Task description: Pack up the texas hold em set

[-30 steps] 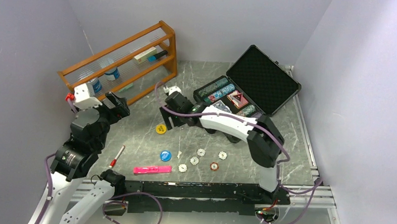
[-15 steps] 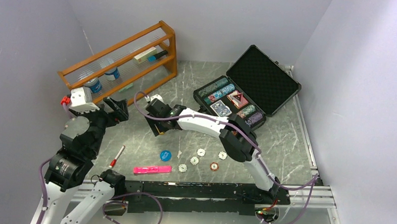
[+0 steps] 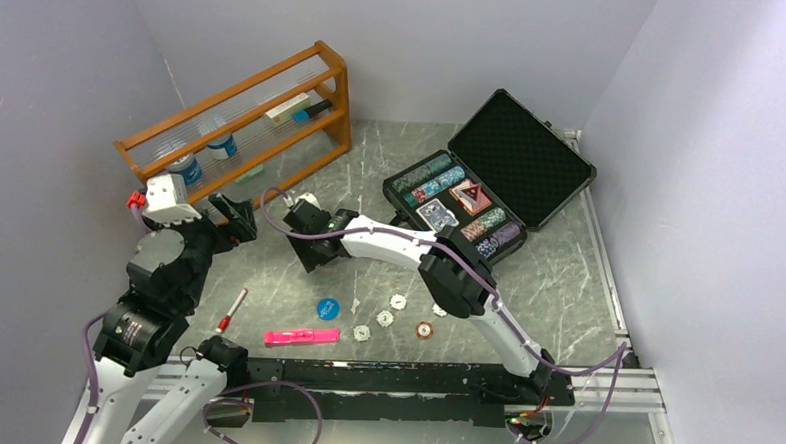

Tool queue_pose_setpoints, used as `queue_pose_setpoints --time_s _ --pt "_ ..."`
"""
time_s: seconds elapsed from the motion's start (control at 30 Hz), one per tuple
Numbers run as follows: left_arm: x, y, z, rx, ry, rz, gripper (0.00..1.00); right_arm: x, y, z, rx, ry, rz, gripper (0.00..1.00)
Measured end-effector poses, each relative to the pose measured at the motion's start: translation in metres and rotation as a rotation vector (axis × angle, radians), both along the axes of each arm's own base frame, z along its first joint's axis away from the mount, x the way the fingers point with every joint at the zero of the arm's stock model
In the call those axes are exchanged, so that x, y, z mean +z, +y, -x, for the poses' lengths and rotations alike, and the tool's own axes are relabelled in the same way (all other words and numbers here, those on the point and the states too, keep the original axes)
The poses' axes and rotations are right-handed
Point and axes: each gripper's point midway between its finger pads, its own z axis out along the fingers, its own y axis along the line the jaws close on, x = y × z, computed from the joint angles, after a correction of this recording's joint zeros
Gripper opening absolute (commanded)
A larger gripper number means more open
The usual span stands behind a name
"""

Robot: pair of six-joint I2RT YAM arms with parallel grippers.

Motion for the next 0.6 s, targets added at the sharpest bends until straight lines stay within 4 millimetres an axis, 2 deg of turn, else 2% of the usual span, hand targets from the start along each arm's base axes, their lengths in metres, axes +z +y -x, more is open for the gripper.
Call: queue_pose_setpoints --time_s 0.4,0.6 --pt "0.0 0.004 0.0 0.021 0.0 -0.002 0.97 -0.001 0.01 -0.008 -0.006 -0.007 0.004 0.62" --pt "0.0 0.004 0.0 0.023 0.0 0.005 0.97 -0.002 0.011 -0.009 -0.016 0.011 0.026 0.59"
